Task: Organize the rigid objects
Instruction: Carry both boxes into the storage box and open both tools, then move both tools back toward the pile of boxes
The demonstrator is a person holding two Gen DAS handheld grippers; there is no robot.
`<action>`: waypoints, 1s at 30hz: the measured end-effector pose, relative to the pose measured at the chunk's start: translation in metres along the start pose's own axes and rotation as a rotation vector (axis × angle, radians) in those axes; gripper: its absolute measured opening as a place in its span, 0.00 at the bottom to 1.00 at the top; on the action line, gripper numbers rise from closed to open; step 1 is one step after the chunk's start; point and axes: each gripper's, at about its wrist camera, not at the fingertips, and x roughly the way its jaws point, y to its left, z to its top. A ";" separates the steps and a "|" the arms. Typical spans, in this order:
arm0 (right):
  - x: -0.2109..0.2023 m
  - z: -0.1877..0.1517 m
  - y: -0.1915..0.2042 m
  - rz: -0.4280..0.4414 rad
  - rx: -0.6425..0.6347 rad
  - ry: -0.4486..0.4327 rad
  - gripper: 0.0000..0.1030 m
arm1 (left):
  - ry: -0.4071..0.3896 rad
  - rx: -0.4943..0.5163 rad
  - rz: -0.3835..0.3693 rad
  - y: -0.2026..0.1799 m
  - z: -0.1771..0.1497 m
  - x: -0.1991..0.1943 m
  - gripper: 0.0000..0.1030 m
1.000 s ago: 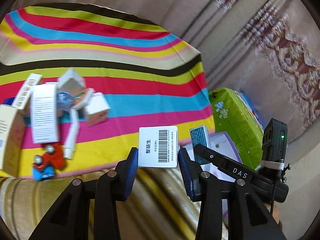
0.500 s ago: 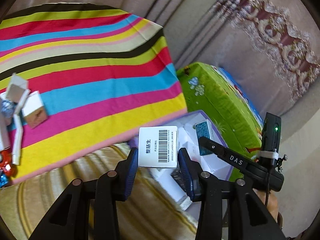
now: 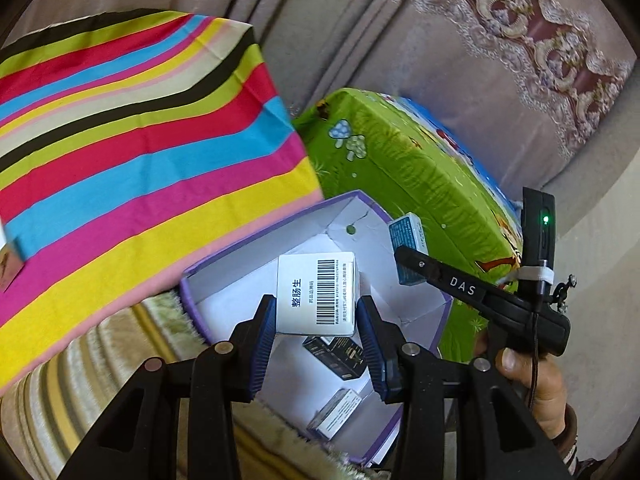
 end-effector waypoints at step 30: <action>-0.022 0.002 0.074 0.020 -0.124 -0.014 0.74 | -0.101 -0.070 0.131 0.056 0.006 -0.047 0.58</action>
